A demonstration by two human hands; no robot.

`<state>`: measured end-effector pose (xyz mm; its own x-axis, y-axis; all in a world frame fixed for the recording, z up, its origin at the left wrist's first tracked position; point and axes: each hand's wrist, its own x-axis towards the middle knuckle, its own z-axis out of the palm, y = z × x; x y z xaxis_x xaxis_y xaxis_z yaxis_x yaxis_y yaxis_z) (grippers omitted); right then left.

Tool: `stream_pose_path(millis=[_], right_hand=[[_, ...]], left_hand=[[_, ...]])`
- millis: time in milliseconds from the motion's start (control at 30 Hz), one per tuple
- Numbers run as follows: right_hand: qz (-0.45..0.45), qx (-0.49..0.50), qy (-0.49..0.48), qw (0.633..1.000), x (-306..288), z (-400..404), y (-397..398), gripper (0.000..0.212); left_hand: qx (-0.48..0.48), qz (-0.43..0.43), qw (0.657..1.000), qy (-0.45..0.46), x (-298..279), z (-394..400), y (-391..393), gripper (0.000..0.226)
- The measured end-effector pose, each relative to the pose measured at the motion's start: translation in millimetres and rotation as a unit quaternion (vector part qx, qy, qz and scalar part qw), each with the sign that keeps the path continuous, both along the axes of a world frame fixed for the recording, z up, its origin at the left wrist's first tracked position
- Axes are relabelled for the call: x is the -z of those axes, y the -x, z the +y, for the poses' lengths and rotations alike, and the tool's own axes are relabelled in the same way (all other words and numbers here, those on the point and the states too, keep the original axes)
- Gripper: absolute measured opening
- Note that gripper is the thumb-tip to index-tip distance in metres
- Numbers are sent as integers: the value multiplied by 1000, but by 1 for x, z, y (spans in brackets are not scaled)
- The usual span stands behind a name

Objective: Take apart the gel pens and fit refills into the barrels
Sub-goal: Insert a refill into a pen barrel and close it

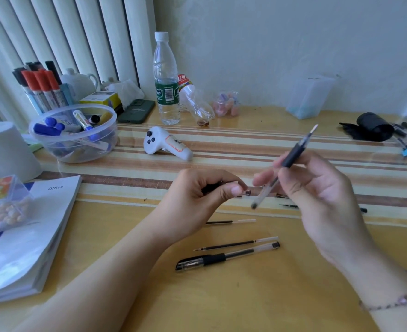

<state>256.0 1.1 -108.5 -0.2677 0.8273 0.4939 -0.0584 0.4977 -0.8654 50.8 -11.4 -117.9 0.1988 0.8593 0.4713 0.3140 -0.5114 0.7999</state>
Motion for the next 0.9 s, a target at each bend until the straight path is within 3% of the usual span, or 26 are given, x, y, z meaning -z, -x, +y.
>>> stream_pose_path(millis=[67, 133, 300, 667, 900], right_hand=[[-86, 62, -62, 992, 0, 4, -6, 11], [-201, 119, -138, 962, 3, 7, -8, 16], [-283, 113, -162, 939, 7, 7, -7, 25], [-314, 106, -164, 929, 7, 7, -8, 31], [-328, 141, -203, 912, 6, 8, -12, 23]], left_hand=[[-9, -22, 1000, -10, 0, 1, 1, 12], [-9, -41, 999, -9, 0, 2, 2, 9], [2, -64, 998, -21, 0, 3, 1, 16], [47, -57, 997, -24, 1, 4, 1, 16], [-24, -6, 1000, -10, -1, 4, 4, 14]])
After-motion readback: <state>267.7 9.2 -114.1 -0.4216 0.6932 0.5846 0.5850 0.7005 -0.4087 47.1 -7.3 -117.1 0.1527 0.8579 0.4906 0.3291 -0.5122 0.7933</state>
